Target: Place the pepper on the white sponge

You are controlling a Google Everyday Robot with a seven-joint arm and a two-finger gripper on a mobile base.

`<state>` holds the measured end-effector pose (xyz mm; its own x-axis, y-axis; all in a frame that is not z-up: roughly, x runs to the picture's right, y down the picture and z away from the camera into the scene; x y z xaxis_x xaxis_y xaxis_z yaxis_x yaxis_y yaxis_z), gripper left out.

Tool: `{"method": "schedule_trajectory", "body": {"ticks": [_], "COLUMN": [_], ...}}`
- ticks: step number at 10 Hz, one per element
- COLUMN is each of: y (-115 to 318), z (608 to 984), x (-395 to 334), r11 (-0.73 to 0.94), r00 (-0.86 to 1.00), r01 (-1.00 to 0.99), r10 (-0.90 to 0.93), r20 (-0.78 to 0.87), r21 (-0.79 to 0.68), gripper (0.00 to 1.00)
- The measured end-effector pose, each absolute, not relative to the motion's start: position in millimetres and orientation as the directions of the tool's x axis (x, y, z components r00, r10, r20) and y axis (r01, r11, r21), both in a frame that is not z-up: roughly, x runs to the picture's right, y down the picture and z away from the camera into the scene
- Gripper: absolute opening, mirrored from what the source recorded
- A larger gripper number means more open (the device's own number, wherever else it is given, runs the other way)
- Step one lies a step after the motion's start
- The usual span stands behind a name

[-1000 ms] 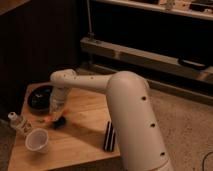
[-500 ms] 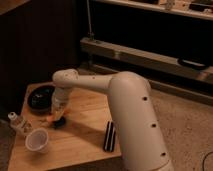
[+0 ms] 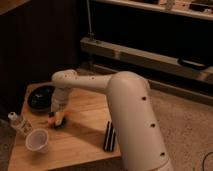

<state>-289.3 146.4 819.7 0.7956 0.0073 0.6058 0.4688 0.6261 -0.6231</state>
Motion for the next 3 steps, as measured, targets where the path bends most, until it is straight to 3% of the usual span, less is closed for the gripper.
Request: {"method": "schedule_trajectory", "body": {"ticks": [3], "y": [145.8], "z": [819.5], "x": [-289.0], "r11": [0.627], "r00": [0.795], "r01": [0.467], "r10": [0.010], "r20": [0.606], "r21": [-0.623], "gripper": [0.65]}}
